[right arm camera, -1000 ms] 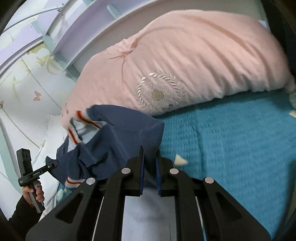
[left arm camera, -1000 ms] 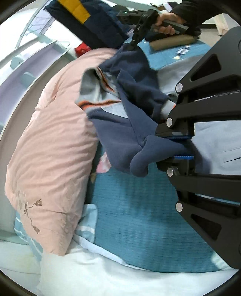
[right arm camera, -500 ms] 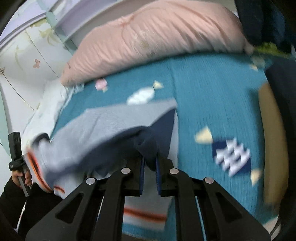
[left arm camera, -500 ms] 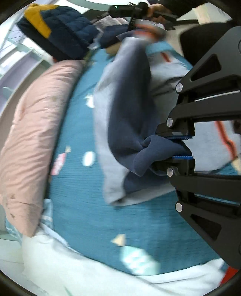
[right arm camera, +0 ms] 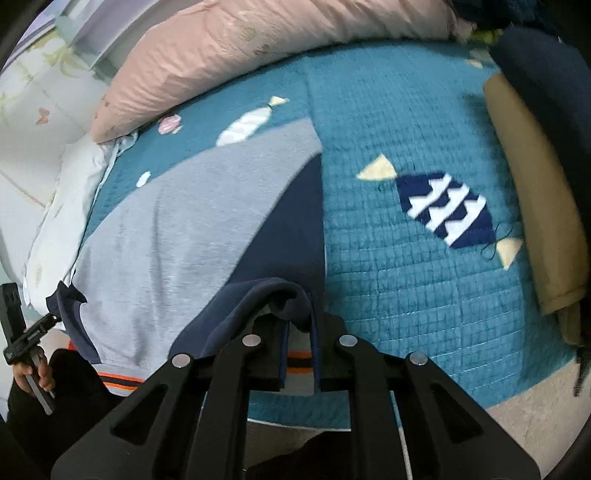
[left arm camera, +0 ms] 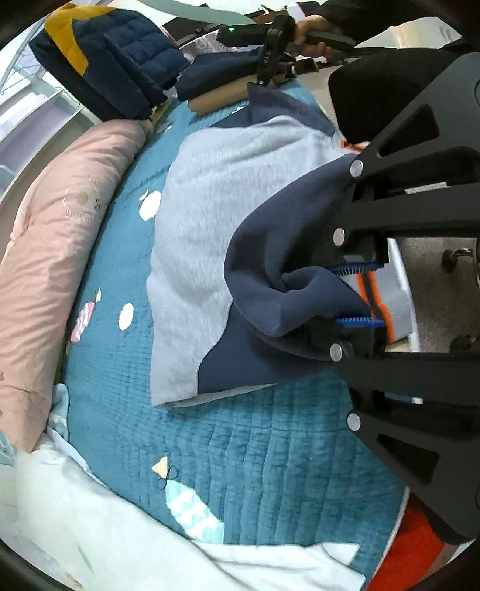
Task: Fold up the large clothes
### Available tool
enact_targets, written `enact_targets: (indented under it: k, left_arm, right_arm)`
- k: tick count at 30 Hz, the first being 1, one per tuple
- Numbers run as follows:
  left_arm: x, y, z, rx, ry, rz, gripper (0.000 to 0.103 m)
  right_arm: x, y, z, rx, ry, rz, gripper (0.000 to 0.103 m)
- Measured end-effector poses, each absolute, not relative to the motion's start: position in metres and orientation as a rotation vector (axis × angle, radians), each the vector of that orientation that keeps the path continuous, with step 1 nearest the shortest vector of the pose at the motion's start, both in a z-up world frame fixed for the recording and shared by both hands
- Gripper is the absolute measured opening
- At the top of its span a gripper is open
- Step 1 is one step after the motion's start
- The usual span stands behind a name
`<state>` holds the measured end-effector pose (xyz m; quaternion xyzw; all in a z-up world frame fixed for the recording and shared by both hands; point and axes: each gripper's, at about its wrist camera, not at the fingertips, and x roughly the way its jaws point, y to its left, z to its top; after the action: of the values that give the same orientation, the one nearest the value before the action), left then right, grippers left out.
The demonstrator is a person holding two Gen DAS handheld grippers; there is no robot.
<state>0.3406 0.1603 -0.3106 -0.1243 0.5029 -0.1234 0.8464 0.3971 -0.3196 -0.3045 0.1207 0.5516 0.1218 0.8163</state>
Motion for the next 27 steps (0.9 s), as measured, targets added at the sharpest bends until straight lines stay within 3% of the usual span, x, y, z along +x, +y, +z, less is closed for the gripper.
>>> enact_targets:
  k: [1, 4, 6, 8, 14, 17, 21, 24, 27]
  left_arm:
    - [0.338, 0.160, -0.304, -0.255, 1.058, -0.267, 0.026]
    - [0.327, 0.166, -0.286, -0.242, 1.056, -0.207, 0.071]
    - [0.319, 0.175, -0.275, -0.285, 1.020, -0.191, 0.073]
    - [0.315, 0.183, -0.266, -0.335, 1.003, -0.157, 0.080]
    - [0.344, 0.162, -0.276, -0.424, 1.021, -0.231, 0.080]
    - [0.362, 0.145, -0.300, -0.430, 1.084, -0.239, 0.079]
    - [0.377, 0.145, -0.348, -0.419, 1.236, -0.153, 0.079]
    - [0.376, 0.155, -0.359, -0.440, 1.233, -0.178, 0.078]
    - [0.374, 0.162, -0.353, -0.496, 1.203, -0.197, 0.078]
  right_arm:
    - [0.394, -0.318, -0.302, 0.242, 1.181, 0.263, 0.011]
    - [0.389, -0.316, -0.291, 0.204, 1.211, 0.237, 0.025]
    - [0.384, -0.316, -0.284, 0.169, 1.223, 0.205, 0.039]
    - [0.379, -0.319, -0.278, 0.152, 1.215, 0.177, 0.040]
    - [0.383, -0.304, -0.263, 0.213, 1.159, 0.192, 0.039]
    - [0.397, -0.289, -0.286, 0.247, 1.227, 0.224, 0.015]
    - [0.405, -0.280, -0.344, 0.220, 1.428, 0.182, 0.001]
    - [0.405, -0.287, -0.356, 0.261, 1.446, 0.184, 0.000]
    - [0.414, -0.274, -0.327, 0.180, 1.394, 0.150, 0.002]
